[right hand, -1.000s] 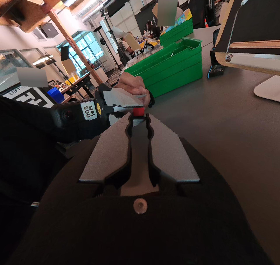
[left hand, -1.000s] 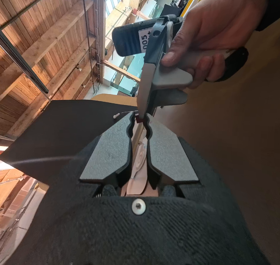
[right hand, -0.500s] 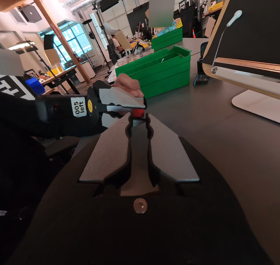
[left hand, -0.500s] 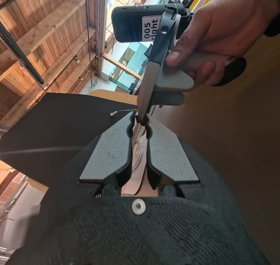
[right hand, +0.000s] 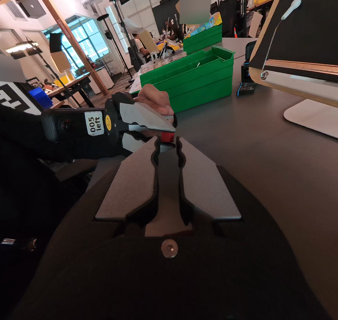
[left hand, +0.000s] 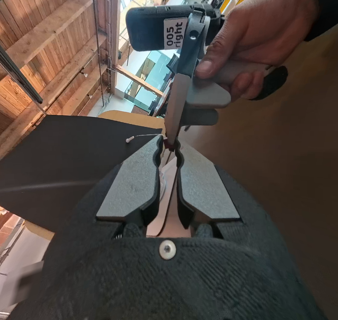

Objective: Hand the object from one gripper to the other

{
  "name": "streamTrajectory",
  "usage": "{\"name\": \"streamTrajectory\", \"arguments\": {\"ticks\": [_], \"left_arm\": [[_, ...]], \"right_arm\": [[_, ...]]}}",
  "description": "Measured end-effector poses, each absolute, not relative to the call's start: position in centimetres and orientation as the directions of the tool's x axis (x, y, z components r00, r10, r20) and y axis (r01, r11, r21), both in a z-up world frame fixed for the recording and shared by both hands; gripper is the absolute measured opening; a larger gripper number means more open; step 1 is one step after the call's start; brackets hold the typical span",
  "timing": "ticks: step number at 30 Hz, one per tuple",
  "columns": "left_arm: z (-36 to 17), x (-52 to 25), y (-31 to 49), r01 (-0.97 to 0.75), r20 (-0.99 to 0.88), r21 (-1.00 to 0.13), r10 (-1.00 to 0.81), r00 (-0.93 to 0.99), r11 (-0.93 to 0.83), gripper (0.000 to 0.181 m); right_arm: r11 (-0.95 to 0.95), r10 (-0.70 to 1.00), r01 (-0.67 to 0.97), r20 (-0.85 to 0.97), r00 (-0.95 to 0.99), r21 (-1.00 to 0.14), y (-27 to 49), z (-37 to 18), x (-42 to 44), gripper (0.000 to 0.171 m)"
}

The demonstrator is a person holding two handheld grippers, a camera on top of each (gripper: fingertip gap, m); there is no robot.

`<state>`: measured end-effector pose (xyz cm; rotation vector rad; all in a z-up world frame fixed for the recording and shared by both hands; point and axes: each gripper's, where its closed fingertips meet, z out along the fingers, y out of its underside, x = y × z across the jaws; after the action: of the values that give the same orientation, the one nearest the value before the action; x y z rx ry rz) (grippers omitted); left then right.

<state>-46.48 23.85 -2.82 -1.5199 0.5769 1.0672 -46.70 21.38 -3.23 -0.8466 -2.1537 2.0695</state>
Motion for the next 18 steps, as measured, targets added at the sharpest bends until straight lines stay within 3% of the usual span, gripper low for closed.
{"name": "streamTrajectory", "arguments": {"ticks": [7, 18], "left_arm": [[-3.3, -46.4, 24.0, -0.84, -0.881, -0.471, 0.178, 0.437, -0.27, 0.01], [-3.4, -47.2, 24.3, -0.809, -0.86, -0.51, 0.202, 0.469, -0.294, 0.01]], "right_arm": [[0.001, 0.44, 0.366, -0.329, -0.836, -0.931, 21.5, -3.8, -46.7, 0.013], [0.014, 0.519, 0.339, -0.283, -0.806, -0.941, 21.9, -3.8, -47.5, 0.011]]}}
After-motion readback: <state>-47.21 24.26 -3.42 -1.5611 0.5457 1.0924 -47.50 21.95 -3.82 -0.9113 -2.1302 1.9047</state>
